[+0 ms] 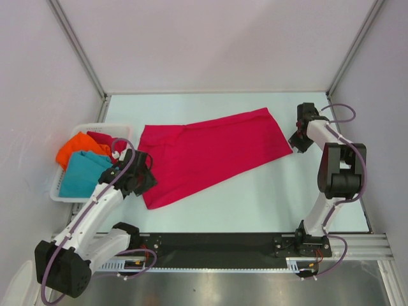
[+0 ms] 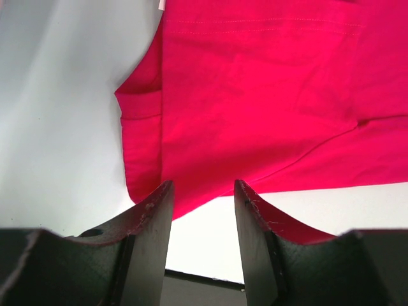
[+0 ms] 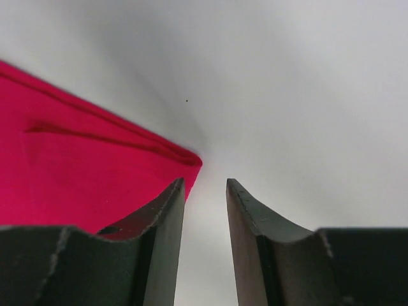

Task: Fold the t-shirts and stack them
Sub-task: Fold the flattened tshirt in 1/3 of the way

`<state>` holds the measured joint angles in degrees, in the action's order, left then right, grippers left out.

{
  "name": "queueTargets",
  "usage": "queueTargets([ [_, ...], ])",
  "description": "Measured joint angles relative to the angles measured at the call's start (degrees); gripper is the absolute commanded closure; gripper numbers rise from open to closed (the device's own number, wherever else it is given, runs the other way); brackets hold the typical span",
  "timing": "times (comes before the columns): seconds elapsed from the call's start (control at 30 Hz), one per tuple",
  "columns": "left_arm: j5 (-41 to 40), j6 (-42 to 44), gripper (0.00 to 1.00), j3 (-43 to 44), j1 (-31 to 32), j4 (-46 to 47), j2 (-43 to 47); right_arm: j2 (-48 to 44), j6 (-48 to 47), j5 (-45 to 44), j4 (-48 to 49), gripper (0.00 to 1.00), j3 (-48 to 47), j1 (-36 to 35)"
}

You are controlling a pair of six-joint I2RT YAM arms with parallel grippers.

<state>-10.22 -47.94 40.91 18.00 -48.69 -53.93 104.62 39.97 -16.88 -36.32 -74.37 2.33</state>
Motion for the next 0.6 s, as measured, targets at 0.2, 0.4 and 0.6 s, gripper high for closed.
queueTargets([
  [0.2,-0.04,0.02,0.52,0.00,0.00,0.09,0.00,2.34,-2.36,7.41,2.05,0.51,-0.13,0.66],
  [0.4,-0.07,0.04,0.52,0.00,0.00,0.11,-0.02,2.71,-2.21,18.40,6.82,0.51,4.09,3.78],
  [0.6,-0.07,0.15,0.52,0.00,0.00,0.09,-0.07,3.15,-1.42,23.12,9.90,0.54,4.94,5.57],
])
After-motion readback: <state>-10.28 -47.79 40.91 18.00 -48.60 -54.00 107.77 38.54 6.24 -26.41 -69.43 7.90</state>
